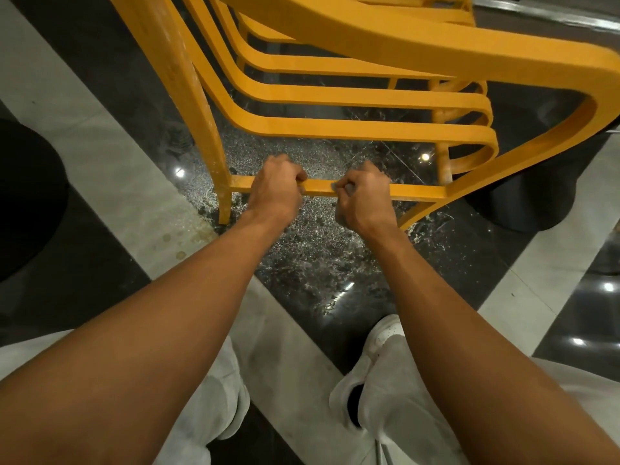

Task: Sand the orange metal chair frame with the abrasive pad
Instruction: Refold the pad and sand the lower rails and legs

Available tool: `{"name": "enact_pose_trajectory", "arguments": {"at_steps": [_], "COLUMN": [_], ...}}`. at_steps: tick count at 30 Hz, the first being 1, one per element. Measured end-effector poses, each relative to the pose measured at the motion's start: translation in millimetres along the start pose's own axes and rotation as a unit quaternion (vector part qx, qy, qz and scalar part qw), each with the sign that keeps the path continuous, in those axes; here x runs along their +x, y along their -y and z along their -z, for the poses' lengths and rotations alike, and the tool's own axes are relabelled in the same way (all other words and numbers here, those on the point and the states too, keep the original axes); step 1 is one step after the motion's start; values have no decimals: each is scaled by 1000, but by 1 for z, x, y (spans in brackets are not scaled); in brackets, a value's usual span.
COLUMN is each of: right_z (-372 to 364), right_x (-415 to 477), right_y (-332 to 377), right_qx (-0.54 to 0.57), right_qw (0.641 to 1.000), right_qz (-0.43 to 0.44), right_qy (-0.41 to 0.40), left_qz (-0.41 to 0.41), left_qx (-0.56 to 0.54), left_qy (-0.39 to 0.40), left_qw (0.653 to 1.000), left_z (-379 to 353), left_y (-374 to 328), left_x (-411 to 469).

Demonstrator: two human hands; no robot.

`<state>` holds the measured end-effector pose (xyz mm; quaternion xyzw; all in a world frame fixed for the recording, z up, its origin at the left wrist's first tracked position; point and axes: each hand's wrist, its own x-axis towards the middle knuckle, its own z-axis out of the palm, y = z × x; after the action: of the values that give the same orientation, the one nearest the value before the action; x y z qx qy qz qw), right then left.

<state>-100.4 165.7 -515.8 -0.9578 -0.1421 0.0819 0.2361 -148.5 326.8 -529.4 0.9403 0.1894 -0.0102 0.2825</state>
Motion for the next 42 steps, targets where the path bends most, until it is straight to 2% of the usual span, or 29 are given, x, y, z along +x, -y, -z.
{"name": "enact_pose_trajectory", "arguments": {"at_steps": [4, 9, 14, 18, 23, 27, 31, 33, 37, 40, 42], "right_z": [13, 4, 4, -1, 1, -5, 1, -4, -7, -2, -5], "right_x": [6, -1, 14, 1, 6, -3, 10, 9, -1, 7, 8], "right_y": [-5, 9, 3, 11, 5, 11, 6, 15, 16, 7, 13], "right_qx": [-13, -19, -5, -21, -2, 11, 14, 9, 2, 15, 14], "right_qw": [999, 999, 1000, 999, 999, 1000, 999, 999, 1000, 999, 998], "right_qz": [-29, 16, -29, 19, -37, 4, -46, -32, 8, -40, -39], "right_qy": [-16, 28, -8, 24, -24, 4, -12, -26, 8, -31, -42], "left_qz": [-3, -3, 1, 2, -3, 14, 16, 16, 30, 25, 26], "left_qx": [-9, -6, -8, -9, -5, 19, 36, 39, 38, 30, 20], "left_qy": [6, 6, 11, 19, 24, 21, 17, 17, 21, 18, 15], "left_qw": [1000, 1000, 1000, 1000, 1000, 999, 999, 999, 999, 999, 999], "left_z": [0, 1, 2, 3, 4, 6, 6, 6, 10, 9, 8], "left_y": [3, 2, 3, 5, 5, 9, 17, 15, 15, 17, 16], "left_x": [2, 3, 4, 4, 0, -2, -3, -3, 2, 1, 0]}}
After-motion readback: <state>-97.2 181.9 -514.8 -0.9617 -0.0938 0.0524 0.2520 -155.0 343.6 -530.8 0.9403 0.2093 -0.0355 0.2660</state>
